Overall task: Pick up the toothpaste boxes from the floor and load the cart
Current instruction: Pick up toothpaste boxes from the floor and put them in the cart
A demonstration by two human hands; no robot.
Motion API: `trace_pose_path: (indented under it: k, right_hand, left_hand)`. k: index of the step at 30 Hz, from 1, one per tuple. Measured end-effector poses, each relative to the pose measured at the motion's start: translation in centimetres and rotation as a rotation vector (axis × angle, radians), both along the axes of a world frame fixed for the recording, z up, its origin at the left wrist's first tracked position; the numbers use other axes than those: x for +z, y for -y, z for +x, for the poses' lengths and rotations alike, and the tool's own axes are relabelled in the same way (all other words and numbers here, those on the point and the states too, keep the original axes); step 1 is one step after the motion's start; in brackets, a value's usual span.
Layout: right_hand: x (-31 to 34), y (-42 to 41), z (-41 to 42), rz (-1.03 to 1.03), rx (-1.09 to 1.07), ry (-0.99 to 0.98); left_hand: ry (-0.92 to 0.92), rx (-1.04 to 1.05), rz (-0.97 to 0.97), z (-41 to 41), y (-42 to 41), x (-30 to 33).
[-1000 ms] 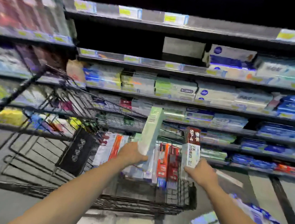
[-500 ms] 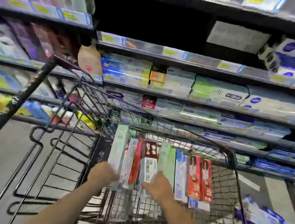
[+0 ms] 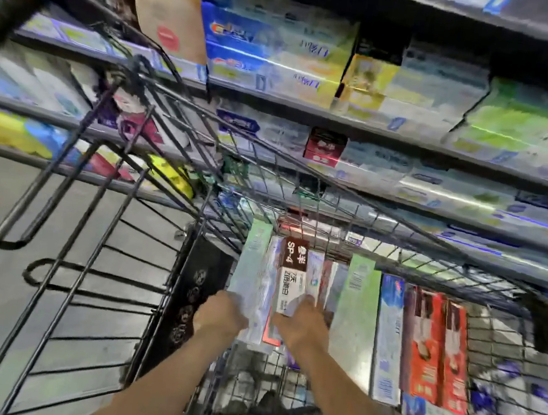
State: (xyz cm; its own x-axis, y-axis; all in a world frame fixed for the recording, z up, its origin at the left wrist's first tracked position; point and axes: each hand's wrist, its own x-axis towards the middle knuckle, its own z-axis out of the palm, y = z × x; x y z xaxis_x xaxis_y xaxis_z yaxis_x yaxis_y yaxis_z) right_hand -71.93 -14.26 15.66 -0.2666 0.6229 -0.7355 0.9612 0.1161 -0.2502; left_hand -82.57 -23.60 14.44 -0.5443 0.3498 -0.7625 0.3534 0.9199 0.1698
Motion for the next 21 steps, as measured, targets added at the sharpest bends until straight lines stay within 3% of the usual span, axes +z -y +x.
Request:
trace_pose_path:
  k: [6,10,15,18,21]
  right_hand:
    - [-1.5,0.6,-0.3,0.017,-0.021,-0.008]
    - [-1.2,0.8,0.4,0.054,-0.099,-0.101]
    - [3.1,-0.1,2.6,0.148,0.022,-0.200]
    - [6.9,-1.5,5.2,0.296,0.232,-0.192]
    - [10.9,-2.6,9.3,0.404,0.307,-0.154]
  left_hand:
    - [-0.021,0.119,0.043,0.9,0.5,-0.7]
    - [-0.135,-0.038,0.124,0.8,0.7,1.5]
    - [-0.083,-0.112,0.264,-0.2,0.4,5.8]
    - [-0.192,-0.378,0.300,-0.1,-0.7,9.2]
    - [-0.331,-0.687,0.329,1.4,-3.3,13.4]
